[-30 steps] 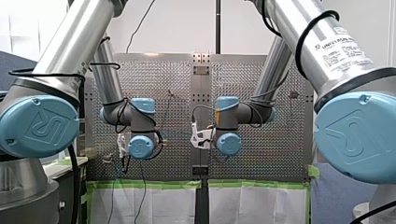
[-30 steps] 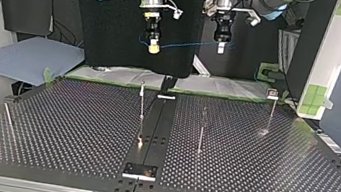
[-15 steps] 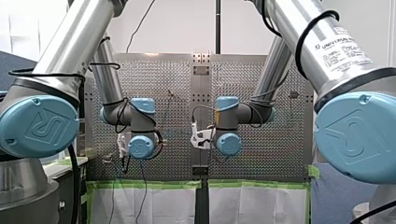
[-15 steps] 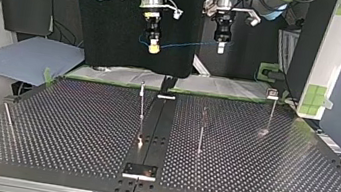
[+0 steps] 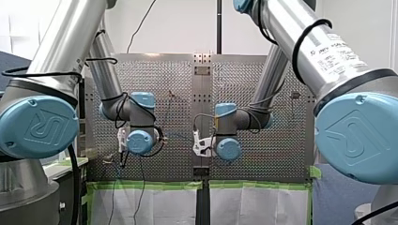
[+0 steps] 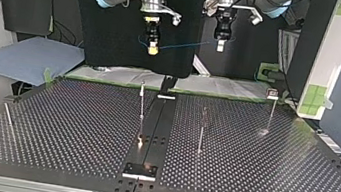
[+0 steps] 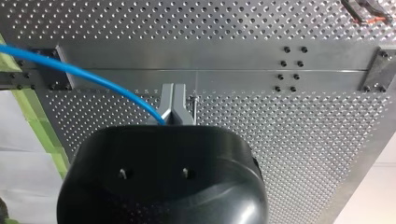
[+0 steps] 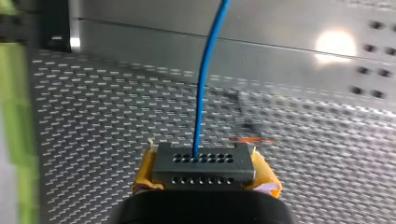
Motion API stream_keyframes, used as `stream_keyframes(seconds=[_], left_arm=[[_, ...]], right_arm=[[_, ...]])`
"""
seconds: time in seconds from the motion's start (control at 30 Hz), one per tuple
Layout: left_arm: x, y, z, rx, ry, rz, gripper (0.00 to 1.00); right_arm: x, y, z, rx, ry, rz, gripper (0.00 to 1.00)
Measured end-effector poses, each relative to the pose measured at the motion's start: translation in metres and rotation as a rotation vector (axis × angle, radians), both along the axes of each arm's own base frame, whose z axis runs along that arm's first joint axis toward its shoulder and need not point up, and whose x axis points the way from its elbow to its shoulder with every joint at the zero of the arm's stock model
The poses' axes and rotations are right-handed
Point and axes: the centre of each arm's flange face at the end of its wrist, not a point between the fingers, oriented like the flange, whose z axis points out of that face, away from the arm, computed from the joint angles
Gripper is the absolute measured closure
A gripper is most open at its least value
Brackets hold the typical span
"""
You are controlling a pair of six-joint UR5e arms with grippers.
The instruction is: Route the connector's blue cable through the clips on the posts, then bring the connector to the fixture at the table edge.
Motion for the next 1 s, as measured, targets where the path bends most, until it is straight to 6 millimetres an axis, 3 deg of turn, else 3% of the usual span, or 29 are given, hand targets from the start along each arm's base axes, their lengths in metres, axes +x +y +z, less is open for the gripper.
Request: stream_keyframes(seconds=[0.17, 0.53, 0.67, 1.0], left_arm=[[-0.002, 0.001, 0.013, 0.042, 0.000, -0.001, 1.00], [-0.008, 0.005, 0.033, 0.069, 0.020, -0.001, 1.00], [-0.005, 0.003, 0.044, 0.063, 0.012, -0.001, 1.00], [-0.001, 0.007, 0.077, 0.008, -0.047, 0.043, 1.00]], right_arm=[[-0.004, 0.004, -0.013, 0.043, 0.044, -0.001, 1.00], [-0.010, 0.010, -0.019, 0.097, 0.097, -0.002, 1.00], [-0.003, 0.006, -0.005, 0.091, 0.077, -0.014, 1.00], [0.019, -0.015, 0.058, 0.069, -0.039, 0.016, 1.00]])
